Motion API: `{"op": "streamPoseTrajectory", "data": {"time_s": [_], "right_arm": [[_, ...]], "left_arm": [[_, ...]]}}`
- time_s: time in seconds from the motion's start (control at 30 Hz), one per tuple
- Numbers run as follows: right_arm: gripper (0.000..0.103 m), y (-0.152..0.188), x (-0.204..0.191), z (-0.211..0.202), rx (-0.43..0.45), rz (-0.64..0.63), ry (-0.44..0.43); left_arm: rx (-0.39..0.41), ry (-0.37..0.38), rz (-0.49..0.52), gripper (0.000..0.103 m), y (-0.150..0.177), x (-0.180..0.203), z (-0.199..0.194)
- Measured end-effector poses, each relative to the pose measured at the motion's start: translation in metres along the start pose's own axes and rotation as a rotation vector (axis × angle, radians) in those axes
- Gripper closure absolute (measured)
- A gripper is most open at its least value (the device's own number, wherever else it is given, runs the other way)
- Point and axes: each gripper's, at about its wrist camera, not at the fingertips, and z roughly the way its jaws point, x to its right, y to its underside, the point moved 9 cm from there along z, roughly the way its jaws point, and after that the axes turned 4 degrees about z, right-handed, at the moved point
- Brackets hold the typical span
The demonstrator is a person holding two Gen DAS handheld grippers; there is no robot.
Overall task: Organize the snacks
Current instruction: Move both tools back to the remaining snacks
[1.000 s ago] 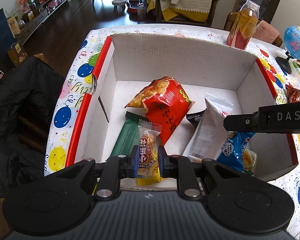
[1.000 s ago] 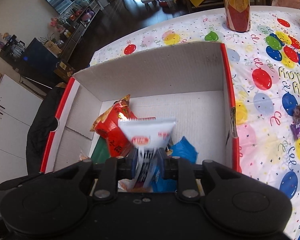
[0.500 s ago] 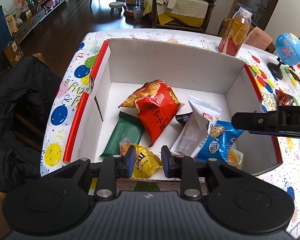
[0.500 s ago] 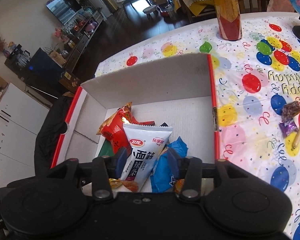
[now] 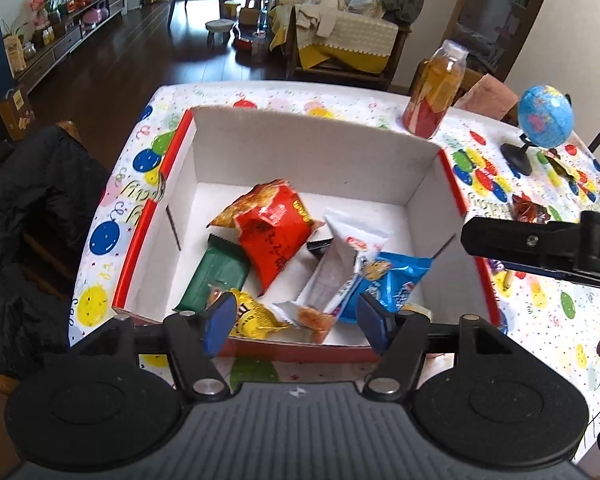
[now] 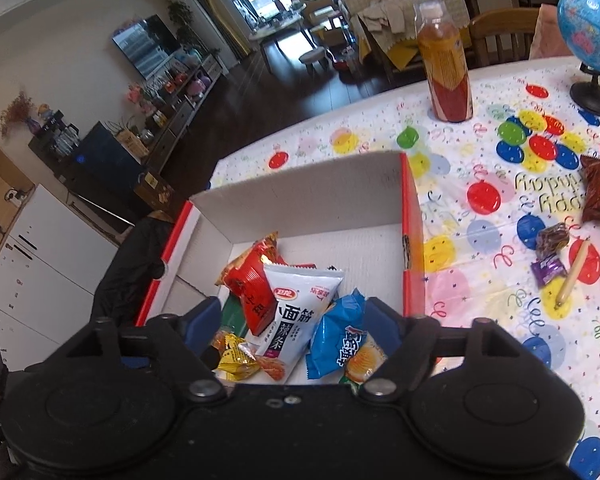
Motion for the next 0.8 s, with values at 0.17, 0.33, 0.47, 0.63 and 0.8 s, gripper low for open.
{"op": "streamPoseTrajectory", "data": {"time_s": [0.17,0.33,0.47,0.63,0.8], "right_arm": [[0.014,-0.001,0.001,-0.022,0.036,-0.01,-0.013],[0.01,-0.003,0.01,-0.044,0.07,-0.018,-0.009],[0.001,-0.005,0.024,-0.065,0.113,-0.039,0.006],[0.0,-0.007,0.052,-0.092,0.159,-0.039,0.041],[0.0,-0.014,0.094,-0.117,0.215,-0.033,0.116]], "left_arm": [[0.025,0.025,0.016,0.03,-0.003,0.016,-0.012],[0.046,0.051,0.031,0.022,-0.007,0.037,-0.021],[0.053,0.079,0.043,0.019,-0.01,0.057,-0.025],[0.06,0.136,0.066,0.014,-0.012,0.091,-0.026],[0.069,0.184,0.075,0.001,-0.016,0.13,-0.02]]}}
